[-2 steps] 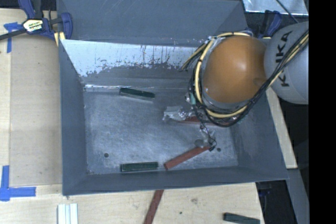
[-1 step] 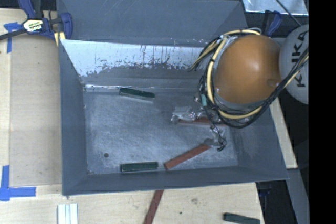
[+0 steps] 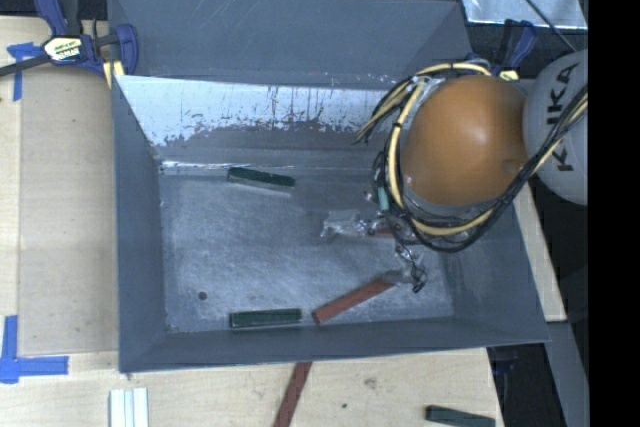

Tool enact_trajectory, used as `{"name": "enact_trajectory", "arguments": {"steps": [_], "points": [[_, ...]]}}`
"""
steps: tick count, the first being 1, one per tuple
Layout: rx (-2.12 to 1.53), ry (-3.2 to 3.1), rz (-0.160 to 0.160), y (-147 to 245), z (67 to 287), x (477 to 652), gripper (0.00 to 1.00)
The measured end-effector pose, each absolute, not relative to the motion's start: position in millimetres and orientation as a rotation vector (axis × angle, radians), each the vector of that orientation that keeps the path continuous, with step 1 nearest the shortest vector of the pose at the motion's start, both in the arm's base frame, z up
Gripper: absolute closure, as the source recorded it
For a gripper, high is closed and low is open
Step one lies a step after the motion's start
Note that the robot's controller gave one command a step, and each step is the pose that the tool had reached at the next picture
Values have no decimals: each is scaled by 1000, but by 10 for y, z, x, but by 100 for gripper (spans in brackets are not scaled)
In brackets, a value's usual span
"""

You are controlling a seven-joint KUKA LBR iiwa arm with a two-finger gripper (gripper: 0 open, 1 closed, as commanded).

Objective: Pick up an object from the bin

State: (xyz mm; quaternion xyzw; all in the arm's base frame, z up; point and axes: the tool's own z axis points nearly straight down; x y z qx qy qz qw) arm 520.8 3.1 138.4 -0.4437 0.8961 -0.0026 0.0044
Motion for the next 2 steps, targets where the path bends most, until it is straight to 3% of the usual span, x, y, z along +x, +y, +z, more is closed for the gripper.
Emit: {"name": "enact_trajectory", "arguments": {"steps": [1, 2], "points": [[-1632, 2682, 4, -209, 1380, 5033, 0], [-1792, 2573, -7, -99, 973, 5005, 0]]}}
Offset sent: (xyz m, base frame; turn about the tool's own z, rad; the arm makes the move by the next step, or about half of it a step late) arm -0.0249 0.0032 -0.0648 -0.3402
